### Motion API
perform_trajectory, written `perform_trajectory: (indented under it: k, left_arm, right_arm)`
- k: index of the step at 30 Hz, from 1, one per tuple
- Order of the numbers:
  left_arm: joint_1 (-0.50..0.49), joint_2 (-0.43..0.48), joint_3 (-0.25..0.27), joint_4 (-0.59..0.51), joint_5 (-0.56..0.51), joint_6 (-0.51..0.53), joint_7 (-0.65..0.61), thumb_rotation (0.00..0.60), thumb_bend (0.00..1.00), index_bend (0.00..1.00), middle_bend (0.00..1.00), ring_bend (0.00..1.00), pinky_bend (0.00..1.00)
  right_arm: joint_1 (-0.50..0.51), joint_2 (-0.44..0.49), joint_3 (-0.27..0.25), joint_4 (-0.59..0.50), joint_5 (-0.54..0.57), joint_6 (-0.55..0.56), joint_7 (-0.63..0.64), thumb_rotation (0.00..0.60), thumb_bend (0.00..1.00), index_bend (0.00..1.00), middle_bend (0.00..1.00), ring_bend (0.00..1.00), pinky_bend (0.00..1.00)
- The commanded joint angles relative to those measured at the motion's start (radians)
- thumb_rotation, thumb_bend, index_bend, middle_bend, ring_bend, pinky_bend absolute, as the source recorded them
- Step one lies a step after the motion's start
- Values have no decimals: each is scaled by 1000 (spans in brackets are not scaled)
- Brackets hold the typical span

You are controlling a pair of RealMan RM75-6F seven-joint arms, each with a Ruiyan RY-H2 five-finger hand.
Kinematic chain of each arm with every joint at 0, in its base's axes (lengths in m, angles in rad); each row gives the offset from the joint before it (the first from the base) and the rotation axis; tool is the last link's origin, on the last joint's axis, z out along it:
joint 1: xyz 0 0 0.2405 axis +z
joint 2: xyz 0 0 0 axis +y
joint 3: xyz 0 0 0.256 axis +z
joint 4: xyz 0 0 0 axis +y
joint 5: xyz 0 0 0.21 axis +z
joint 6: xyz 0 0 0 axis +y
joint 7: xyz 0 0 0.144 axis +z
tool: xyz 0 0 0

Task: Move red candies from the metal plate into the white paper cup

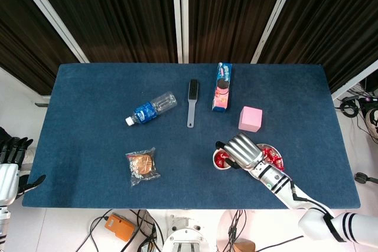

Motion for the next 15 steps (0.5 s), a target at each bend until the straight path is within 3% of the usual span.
perform_trajectory:
  k: [1,8,15]
  left_arm:
    - [0,-2,0,2,0,0,-3,600,0,123,106,0,0]
    - [-2,-5,-2,9,0,-1,-8,600,0,123,111,0,0]
    - [-9,-8,-2,8,7,-4,-6,600,0,123,111,0,0]
  right_arm:
    - [-2,5,-6,-3,-2,5,4,600,501,438,902,1000,1000]
    - [-73,70,-28,-6,-47,133,38,600,497,427,902,1000,1000]
    - [-146,131,-82,28,-8,158,34,600,347,452,902,1000,1000]
